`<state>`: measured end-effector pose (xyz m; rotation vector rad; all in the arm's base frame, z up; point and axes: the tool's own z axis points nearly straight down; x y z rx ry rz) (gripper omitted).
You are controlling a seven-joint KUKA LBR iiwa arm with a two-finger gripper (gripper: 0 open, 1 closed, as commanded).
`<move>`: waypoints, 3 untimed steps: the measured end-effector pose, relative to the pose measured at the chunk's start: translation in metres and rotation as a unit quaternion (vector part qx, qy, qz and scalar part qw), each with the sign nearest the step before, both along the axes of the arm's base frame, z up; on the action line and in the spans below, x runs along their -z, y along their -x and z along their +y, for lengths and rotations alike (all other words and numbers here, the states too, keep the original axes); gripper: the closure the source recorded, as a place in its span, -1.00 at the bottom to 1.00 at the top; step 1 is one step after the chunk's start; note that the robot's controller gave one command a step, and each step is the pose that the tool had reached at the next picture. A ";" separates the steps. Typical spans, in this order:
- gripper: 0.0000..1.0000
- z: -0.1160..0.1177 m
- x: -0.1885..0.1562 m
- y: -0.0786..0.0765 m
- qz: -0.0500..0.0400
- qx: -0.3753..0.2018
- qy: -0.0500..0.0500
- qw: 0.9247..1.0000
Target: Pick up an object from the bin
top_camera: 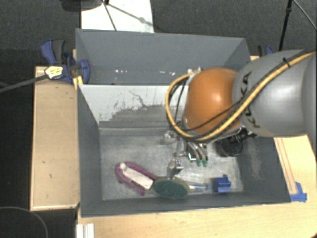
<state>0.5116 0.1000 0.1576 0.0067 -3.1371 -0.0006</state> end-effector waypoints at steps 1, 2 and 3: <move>-1.00 0.062 0.087 0.028 -0.007 0.043 -0.001 0.999; -1.00 0.098 0.056 0.035 -0.005 -0.029 -0.001 1.000; -1.00 0.094 0.057 0.027 -0.005 0.155 -0.001 0.988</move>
Offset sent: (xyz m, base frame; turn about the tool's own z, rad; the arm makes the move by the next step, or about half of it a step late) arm -0.0302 0.0588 -0.0876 0.0886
